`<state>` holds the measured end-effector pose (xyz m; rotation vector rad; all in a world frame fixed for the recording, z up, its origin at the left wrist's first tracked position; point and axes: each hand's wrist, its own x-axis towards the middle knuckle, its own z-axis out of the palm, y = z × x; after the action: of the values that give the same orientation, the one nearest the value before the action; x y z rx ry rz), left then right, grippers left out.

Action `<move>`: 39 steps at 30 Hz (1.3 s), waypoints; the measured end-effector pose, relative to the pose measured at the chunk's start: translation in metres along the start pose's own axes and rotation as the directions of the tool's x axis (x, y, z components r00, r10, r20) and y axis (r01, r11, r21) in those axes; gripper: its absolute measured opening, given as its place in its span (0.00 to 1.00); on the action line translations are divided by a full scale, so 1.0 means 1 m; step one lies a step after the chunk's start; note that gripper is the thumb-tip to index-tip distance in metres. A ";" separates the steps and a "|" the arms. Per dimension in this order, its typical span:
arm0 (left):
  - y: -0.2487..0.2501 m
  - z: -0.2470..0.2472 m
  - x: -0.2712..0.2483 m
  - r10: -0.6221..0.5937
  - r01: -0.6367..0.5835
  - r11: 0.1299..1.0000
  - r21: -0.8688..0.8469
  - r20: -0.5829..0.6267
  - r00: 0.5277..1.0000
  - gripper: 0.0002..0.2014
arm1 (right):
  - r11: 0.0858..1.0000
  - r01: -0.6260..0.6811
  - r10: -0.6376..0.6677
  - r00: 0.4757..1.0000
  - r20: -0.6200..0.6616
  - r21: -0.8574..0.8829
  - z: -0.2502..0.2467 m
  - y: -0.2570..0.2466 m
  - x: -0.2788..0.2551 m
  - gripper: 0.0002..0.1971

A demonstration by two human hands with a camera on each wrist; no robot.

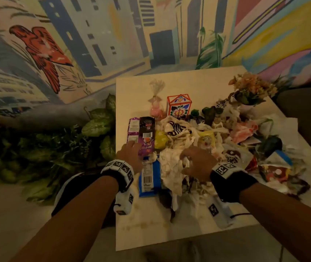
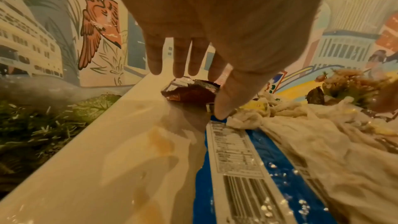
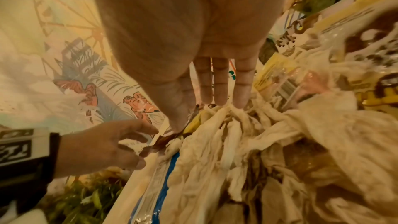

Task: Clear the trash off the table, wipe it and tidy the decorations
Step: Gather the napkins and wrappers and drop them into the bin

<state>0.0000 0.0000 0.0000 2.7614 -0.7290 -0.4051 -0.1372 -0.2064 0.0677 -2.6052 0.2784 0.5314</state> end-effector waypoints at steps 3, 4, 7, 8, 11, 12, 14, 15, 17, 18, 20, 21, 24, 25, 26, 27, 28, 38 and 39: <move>0.004 0.001 0.011 -0.012 0.014 0.992 0.124 -0.017 1.000 0.30 | 0.996 0.011 -0.012 1.000 -0.018 -0.085 0.006 -0.006 0.020 0.25; 0.005 0.002 0.014 -0.013 0.015 0.985 0.169 -0.012 1.000 0.32 | 0.993 0.007 -0.008 1.000 -0.016 -0.115 0.007 -0.012 0.026 0.28; 0.010 0.009 0.021 -0.033 0.030 0.980 0.196 0.016 0.999 0.39 | 0.977 -0.014 0.031 0.996 0.078 -0.214 0.013 -0.014 0.054 0.43; 0.011 0.012 0.024 -0.044 0.036 0.982 0.186 0.041 0.998 0.41 | 0.967 -0.036 0.067 0.991 0.119 -0.252 0.017 -0.012 0.062 0.50; 0.017 0.019 0.031 -0.067 0.054 0.991 0.126 0.102 0.992 0.43 | 0.957 -0.064 0.127 0.969 0.210 -0.284 0.033 -0.006 0.079 0.58; 0.018 0.022 0.032 -0.068 0.057 0.994 0.095 0.123 0.990 0.43 | 0.955 -0.064 0.125 0.972 0.197 -0.288 0.036 -0.005 0.081 0.55; 0.018 0.025 0.035 -0.081 0.077 0.997 0.031 0.145 0.986 0.41 | 0.958 -0.064 0.109 0.983 0.149 -0.279 0.035 0.000 0.084 0.46; 0.016 0.025 0.036 -0.095 0.097 0.995 -0.008 0.137 0.986 0.38 | 0.962 -0.073 0.116 0.982 0.150 -0.264 0.034 0.003 0.086 0.44; 0.014 0.023 0.037 -0.125 0.138 0.985 -0.105 0.117 0.985 0.34 | 0.969 -0.084 0.125 0.977 0.170 -0.232 0.029 0.009 0.089 0.38; 0.014 0.023 0.037 -0.140 0.157 0.977 -0.142 0.126 0.982 0.35 | 0.975 -0.079 0.117 0.978 0.174 -0.209 0.028 0.012 0.090 0.35; 0.020 0.023 0.036 -0.147 0.169 0.974 -0.148 0.153 0.977 0.42 | 0.986 -0.056 0.085 0.979 0.185 -0.157 0.025 0.015 0.091 0.31; 0.025 0.024 0.035 -0.152 0.171 0.979 -0.113 0.159 0.975 0.45 | 0.991 -0.044 0.068 0.981 0.183 -0.128 0.022 0.014 0.091 0.29; 0.037 0.030 0.035 -0.178 0.174 0.984 0.039 0.131 0.975 0.44 | 1.000 -0.006 0.006 0.993 0.118 0.001 0.011 0.015 0.093 0.19; 0.040 0.030 0.036 -0.180 0.172 0.982 0.079 0.117 0.977 0.42 | 0.998 -0.012 0.006 0.995 0.096 0.064 0.007 0.016 0.093 0.17; 0.041 0.030 0.037 -0.178 0.166 0.979 0.115 0.105 0.978 0.40 | 0.992 -0.030 0.020 0.997 0.081 0.119 0.003 0.018 0.093 0.17; 0.041 0.031 0.037 -0.167 0.152 0.978 0.145 0.093 0.982 0.38 | 0.986 -0.048 0.038 0.997 0.066 0.159 -0.001 0.020 0.093 0.19; 0.040 0.033 0.037 -0.148 0.134 0.977 0.163 0.077 0.986 0.36 | 0.980 -0.059 0.052 0.998 0.046 0.190 -0.005 0.022 0.094 0.21; 0.036 0.018 0.037 -0.107 0.082 0.983 -0.166 -0.146 0.983 0.16 | 0.933 -0.044 0.124 0.971 -0.203 0.358 -0.053 0.026 0.088 0.19; 0.038 0.010 0.036 -0.134 0.097 0.973 -0.208 -0.173 0.976 0.16 | 0.924 -0.023 0.114 0.969 -0.220 0.381 -0.061 0.024 0.086 0.20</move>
<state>0.0098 -0.0518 -0.0050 2.6149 -0.4568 -0.2232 -0.0468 -0.2657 0.0726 -2.2839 0.5004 0.1615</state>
